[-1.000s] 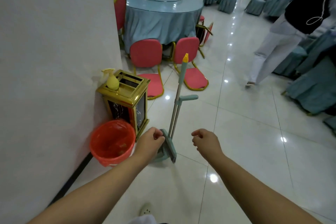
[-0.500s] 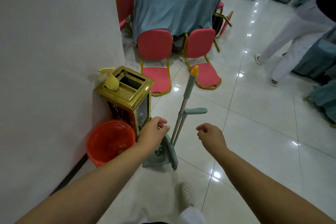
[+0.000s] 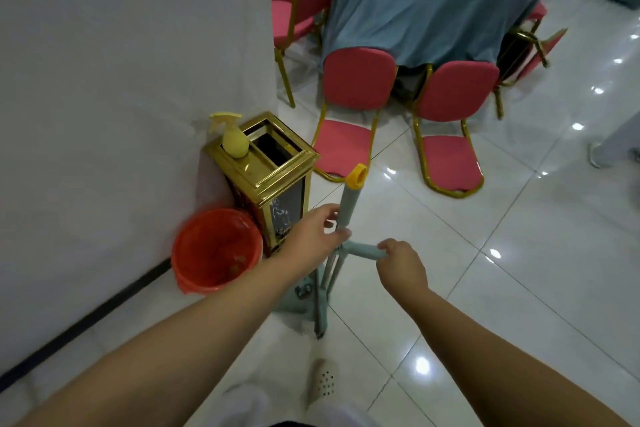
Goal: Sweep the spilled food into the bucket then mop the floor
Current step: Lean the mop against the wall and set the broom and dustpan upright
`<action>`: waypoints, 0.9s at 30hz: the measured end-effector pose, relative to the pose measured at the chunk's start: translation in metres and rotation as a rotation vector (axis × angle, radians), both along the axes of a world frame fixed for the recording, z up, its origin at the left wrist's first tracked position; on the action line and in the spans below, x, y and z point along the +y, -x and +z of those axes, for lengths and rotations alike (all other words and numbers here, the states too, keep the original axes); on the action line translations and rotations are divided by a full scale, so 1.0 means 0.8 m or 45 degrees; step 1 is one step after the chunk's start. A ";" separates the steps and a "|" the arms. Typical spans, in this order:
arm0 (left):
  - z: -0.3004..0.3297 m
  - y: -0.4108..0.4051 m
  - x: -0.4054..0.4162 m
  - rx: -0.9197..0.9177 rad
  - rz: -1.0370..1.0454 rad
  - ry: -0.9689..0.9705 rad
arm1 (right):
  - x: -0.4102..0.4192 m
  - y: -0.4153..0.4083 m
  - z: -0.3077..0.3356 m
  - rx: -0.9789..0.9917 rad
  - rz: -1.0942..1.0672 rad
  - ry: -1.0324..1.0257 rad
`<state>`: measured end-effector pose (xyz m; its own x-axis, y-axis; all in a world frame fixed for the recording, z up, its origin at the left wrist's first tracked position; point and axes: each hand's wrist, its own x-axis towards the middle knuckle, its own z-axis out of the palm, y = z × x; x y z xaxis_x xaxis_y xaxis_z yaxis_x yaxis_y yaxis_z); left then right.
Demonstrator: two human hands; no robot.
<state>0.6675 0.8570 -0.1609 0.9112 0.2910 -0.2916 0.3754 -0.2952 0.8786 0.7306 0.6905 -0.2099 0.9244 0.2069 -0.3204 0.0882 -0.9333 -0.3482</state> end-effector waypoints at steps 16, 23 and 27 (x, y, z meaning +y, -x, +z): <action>-0.003 0.034 -0.004 -0.141 0.227 0.085 | 0.001 -0.034 -0.016 0.264 0.318 0.045; 0.005 0.101 0.047 -0.212 0.345 0.057 | 0.070 0.002 0.007 0.252 0.409 0.013; 0.014 0.154 0.089 -0.243 0.426 0.044 | 0.119 0.049 0.013 0.234 0.491 0.027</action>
<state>0.5441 0.9285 -0.1498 0.8063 0.5745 -0.1408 0.2748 -0.1531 0.9492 0.6912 0.7858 -0.1994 0.7078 0.5178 -0.4804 0.3703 -0.8512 -0.3718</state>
